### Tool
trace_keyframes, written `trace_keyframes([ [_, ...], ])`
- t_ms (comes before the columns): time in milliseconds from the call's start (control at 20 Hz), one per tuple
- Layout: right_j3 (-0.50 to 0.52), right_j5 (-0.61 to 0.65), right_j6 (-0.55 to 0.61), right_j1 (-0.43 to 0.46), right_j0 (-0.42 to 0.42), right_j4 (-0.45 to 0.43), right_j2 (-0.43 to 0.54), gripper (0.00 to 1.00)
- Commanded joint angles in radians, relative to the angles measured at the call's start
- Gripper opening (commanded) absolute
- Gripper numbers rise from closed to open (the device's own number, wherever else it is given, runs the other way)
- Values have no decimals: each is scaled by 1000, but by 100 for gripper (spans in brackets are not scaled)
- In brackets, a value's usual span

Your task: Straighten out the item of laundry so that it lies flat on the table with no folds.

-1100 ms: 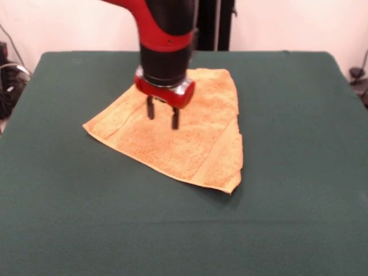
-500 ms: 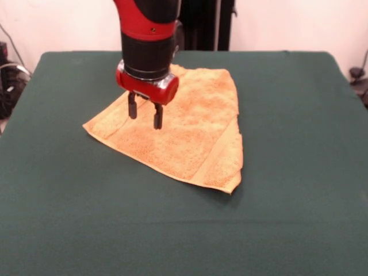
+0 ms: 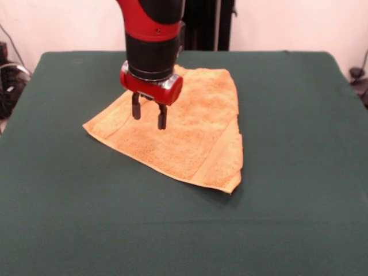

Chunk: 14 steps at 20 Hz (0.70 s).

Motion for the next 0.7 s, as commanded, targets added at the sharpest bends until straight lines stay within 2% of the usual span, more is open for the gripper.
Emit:
trace_keyframes([
  [50, 34, -42, 55, 48, -3, -46, 145, 100],
  [700, 29, -40, 58, 53, -23, -81, 160, 100],
])
